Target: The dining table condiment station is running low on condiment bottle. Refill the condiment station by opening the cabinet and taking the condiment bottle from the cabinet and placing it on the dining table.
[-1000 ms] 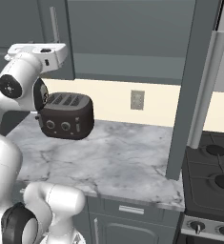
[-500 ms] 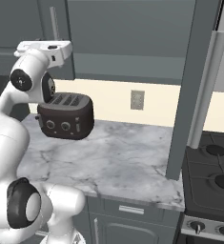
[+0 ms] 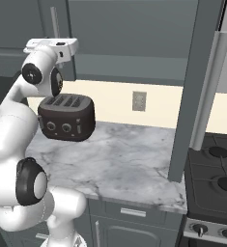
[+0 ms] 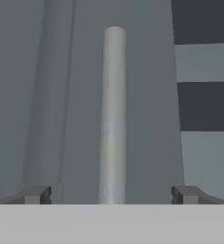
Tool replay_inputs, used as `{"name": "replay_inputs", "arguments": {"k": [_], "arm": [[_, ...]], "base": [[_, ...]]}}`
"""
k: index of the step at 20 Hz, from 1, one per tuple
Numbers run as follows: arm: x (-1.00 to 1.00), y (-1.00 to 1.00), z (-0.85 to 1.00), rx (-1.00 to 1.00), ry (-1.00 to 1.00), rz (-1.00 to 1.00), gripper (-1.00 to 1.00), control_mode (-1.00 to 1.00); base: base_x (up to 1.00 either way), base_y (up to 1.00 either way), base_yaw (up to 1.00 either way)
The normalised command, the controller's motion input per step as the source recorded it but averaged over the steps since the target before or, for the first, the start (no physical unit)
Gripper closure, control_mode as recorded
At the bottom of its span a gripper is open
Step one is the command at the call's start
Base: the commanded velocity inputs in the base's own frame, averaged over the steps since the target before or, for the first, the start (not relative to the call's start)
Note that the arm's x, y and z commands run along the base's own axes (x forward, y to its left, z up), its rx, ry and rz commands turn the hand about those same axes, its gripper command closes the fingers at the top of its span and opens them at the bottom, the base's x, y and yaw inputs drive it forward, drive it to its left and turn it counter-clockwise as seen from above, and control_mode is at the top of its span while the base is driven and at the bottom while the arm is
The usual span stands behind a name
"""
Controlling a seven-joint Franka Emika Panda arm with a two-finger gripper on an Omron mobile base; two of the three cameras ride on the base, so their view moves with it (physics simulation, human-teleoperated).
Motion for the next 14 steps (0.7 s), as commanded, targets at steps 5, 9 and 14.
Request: {"name": "replay_inputs", "arguments": {"k": [5,9,14], "arm": [[0.56,0.09,0.0,0.0,0.05,0.0,-1.0,-1.0],[0.58,0.17,-0.01,0.0,0.08,0.0,1.0,-1.0],[0.41,0.2,-0.04,0.0,0.09,0.0,1.0,-1.0]], "base": [[0.0,0.0,0.0],[0.0,0.0,0.0],[0.0,0.0,0.0]]}}
